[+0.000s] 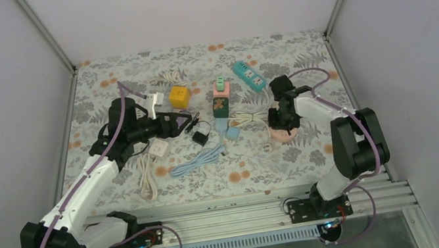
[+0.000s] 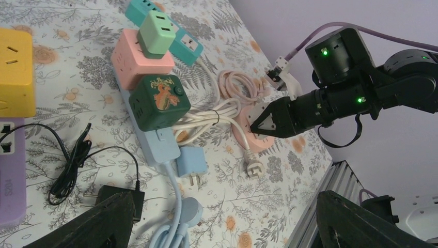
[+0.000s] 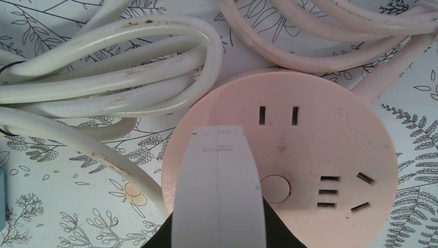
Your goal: Insert the plug
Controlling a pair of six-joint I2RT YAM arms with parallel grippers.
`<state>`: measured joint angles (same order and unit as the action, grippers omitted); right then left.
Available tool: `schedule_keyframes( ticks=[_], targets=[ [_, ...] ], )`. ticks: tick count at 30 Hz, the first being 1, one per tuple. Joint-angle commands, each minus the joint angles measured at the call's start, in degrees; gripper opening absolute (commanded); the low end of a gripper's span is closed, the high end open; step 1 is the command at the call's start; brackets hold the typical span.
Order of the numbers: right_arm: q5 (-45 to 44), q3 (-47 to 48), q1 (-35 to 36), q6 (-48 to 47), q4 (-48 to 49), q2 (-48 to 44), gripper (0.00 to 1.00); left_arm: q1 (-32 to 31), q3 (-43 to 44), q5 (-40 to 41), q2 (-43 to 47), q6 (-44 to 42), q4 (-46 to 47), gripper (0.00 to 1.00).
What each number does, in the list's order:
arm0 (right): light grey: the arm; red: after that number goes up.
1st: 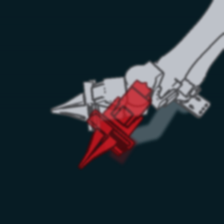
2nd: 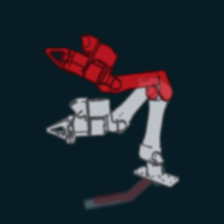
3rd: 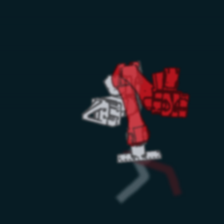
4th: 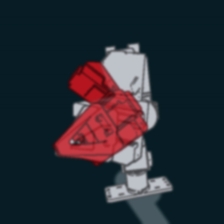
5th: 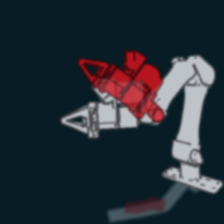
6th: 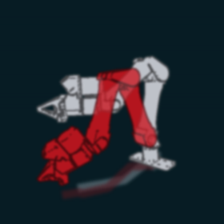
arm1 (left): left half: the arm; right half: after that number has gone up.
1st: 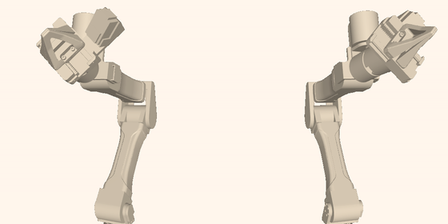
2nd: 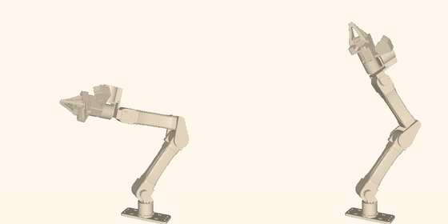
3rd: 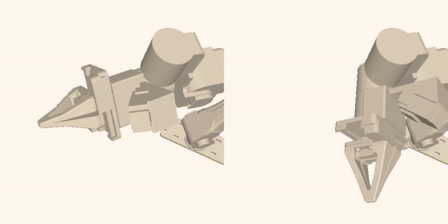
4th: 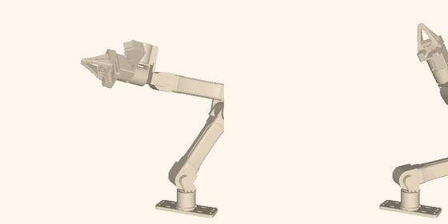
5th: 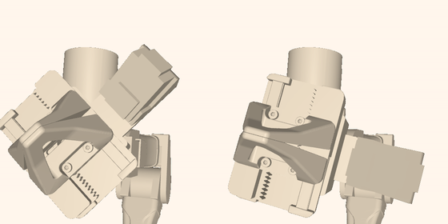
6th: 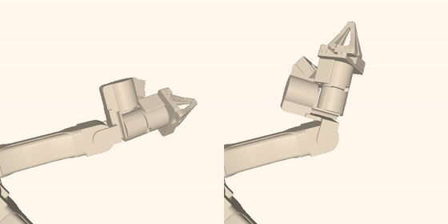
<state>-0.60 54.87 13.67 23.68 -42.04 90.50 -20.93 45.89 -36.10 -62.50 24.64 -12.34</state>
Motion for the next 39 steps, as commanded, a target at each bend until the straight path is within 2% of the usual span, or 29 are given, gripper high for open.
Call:
schedule_keyframes(
  ticks=[1, 3, 5, 9, 10, 13, 20, 33, 39],
  targets=[
    [-1.2, -3.2, -0.4, 0.2, 3.1, 3.6, 0.04, 0.3, 0.1, -0.9, -0.2, 0.0, 0.8, 0.88],
    [-2.0, -2.5, -0.5, 0.4, 2.8, 2.8, 0.04, 0.3, 0.3, -0.8, -0.3, 0.1, 0.9, 0.88],
    [-3.0, -1.0, -0.4, 0.5, 1.7, 1.2, 0.12, 0.3, 0.5, -0.7, -0.4, 0.2, 0.8, 0.87],
    [-3.9, 0.7, -0.3, 0.8, 0.2, -3.6, 0.44, 0.3, 0.8, -0.6, -0.6, 0.2, 0.9, 0.87],
    [-3.7, 0.6, -0.2, 0.8, 0.2, -4.8, 0.48, 0.3, 0.8, -0.7, -0.7, 0.2, 0.9, 0.87],
    [-3.0, 0.3, -0.3, 1.2, 0.1, -7.9, 0.51, 0.3, 0.9, -0.7, -1.3, 0.5, 1.9, 0.87],
    [-3.6, -0.9, -0.3, 1.6, 0.8, -7.8, 0.42, 0.3, 2.9, -1.5, -3.0, 0.2, 1.6, 0.86],
    [-1.5, -2.8, -0.3, -1.1, 4.2, -3.4, 0.04, 0.3, 2.6, -1.2, -2.2, 1.0, 0.7, 0.86],
    [-1.8, -4.7, 0.1, -0.7, 4.4, -0.6, 0.04, 0.3, 2.7, -0.9, -2.0, 0.9, 0.1, 0.86]
  ],
)
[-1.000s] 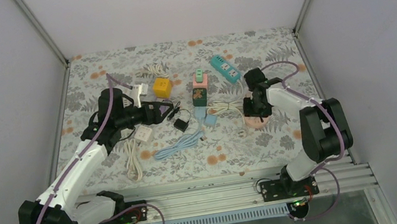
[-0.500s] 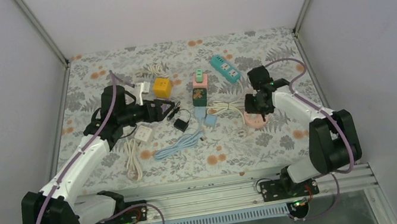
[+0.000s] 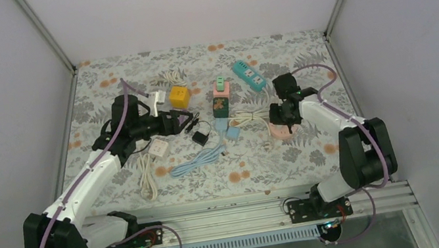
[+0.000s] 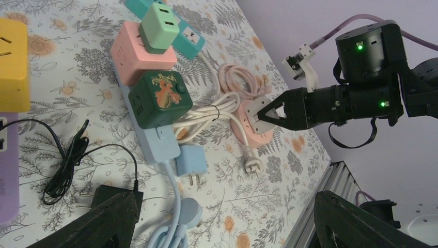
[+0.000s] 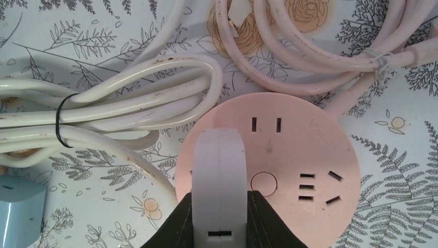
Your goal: Insert the plug
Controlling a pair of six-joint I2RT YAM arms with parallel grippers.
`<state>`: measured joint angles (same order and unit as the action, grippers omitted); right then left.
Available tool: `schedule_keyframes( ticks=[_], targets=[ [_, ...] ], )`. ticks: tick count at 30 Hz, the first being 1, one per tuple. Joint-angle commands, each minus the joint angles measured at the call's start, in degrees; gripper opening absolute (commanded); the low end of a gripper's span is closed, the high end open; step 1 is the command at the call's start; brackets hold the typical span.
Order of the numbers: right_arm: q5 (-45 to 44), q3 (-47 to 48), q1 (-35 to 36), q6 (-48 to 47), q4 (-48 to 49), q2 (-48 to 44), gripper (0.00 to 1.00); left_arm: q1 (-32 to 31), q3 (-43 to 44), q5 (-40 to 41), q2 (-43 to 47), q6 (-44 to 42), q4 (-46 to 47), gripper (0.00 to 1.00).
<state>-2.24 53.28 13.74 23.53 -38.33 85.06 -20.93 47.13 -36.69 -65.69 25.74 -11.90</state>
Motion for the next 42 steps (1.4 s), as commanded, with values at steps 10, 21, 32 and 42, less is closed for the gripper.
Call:
schedule_keyframes(
  ticks=[10, 21, 32, 42],
  targets=[
    [-3.2, -1.6, 0.6, 1.1, -1.0, 9.4, 0.04, 0.3, 1.4, 0.7, 1.0, -0.2, -0.9, 0.86],
    [-1.9, 12.5, 0.5, -0.2, -3.9, 4.5, 0.58, 0.3, 5.0, 17.0, 1.9, -3.1, -10.2, 0.86],
    [4.8, 10.9, 0.7, -3.2, 2.1, -7.7, 0.64, 0.3, 1.6, 36.8, 4.9, 0.1, -19.1, 0.79],
    [18.5, -0.2, 1.8, -3.2, 10.4, -17.4, 0.63, 0.3, -1.4, 38.3, -2.4, 2.7, -23.5, 0.82]
  ],
)
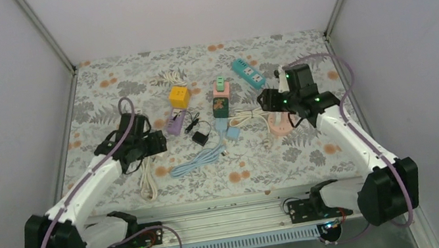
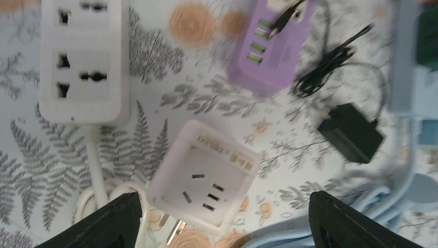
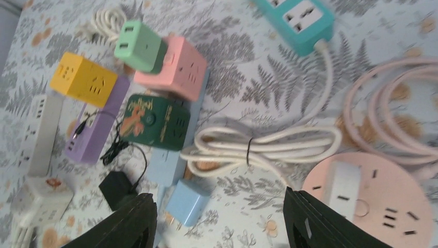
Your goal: Insert the plug
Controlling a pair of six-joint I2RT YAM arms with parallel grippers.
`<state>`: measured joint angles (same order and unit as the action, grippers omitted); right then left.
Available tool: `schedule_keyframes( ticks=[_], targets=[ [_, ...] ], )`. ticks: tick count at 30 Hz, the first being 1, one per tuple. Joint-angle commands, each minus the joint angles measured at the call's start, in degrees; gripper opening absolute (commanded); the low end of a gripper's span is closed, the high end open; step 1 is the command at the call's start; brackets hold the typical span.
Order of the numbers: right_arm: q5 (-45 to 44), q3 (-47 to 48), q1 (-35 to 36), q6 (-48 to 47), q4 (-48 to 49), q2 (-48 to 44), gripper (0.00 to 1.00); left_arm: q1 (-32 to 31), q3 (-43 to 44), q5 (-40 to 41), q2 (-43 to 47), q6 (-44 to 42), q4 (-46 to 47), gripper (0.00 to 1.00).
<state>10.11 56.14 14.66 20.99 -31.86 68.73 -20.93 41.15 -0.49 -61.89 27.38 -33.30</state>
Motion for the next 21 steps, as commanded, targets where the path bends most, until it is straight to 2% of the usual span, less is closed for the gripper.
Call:
schedule_keyframes(
  ticks=[1, 6, 12, 21],
  targets=[
    [6.6, -3.8, 0.9, -0.5, 4.2, -1.3, 0.63, 0.2, 5.5, 2.6, -8.3, 0.9, -1.8, 0.82],
    [7.6, -6.7, 1.3, 0.0, 5.6, -3.1, 0.64, 0.3, 6.5, 7.2, -14.6, 0.9, 1.3, 0.85],
    [8.0, -7.6, 1.4, 0.9, 6.3, -5.1, 0.66, -0.8, 5.3, 2.9, -20.1, 0.6, 4.2, 0.83],
    [8.1, -7.2, 1.5, 1.9, 5.6, -5.8, 0.67, -9.6, 5.3, 12.1, -23.1, 5.0, -0.5, 0.83]
  ],
)
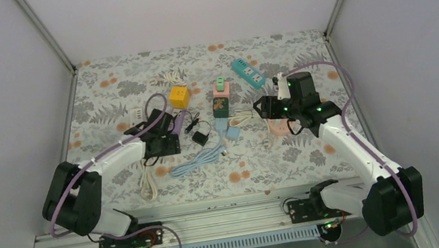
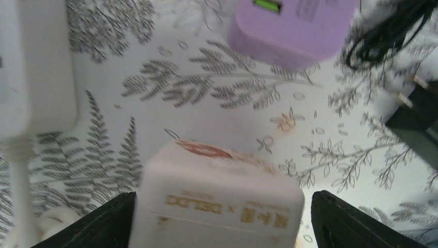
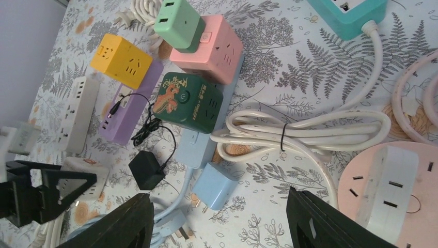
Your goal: Insert the plug
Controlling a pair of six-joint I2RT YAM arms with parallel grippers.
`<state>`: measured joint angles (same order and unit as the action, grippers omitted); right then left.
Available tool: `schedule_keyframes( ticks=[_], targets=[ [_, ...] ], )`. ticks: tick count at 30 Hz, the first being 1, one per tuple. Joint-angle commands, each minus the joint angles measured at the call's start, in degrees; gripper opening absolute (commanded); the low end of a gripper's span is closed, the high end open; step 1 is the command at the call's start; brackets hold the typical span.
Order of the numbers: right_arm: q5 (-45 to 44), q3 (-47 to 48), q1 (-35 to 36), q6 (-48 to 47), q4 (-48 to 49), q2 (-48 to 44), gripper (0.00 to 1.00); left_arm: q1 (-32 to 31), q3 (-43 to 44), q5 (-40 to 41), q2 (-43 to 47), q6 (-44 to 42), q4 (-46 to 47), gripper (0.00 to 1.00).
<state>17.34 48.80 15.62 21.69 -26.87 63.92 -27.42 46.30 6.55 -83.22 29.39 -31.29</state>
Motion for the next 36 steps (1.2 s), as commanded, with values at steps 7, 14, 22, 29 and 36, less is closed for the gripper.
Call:
schedule_keyframes(
  ticks=[7, 14, 22, 29, 36],
  targets=[
    [2.2, -2.1, 0.7, 2.6, 0.1, -3.4, 0.67, -6.0, -2.5, 6.7, -0.8, 5.1, -1.8, 0.73],
    [2.8, -3.9, 0.7, 3.1, -0.8, -6.6, 0.67, -6.1, -1.0, 8.3, -0.1, 5.1, -1.3, 0.55],
    [6.8, -4.2, 0.7, 3.3, 0.5, -7.2, 0.69, -7.3, 2.4, 8.3, 4.0, 0.6, 0.3, 0.48],
    [21.0, -4.5, 0.7, 5.9, 7.9, -7.4, 0.82, -9.7, 3.5, -6.6, 14.6, -11.5, 15.5, 0.47],
    [30.4, -4.7, 0.7, 11.5, 18.4, -8.8, 0.95, -10.4, -1.4, -23.1, 22.6, -16.2, 39.3, 0.47]
  ],
)
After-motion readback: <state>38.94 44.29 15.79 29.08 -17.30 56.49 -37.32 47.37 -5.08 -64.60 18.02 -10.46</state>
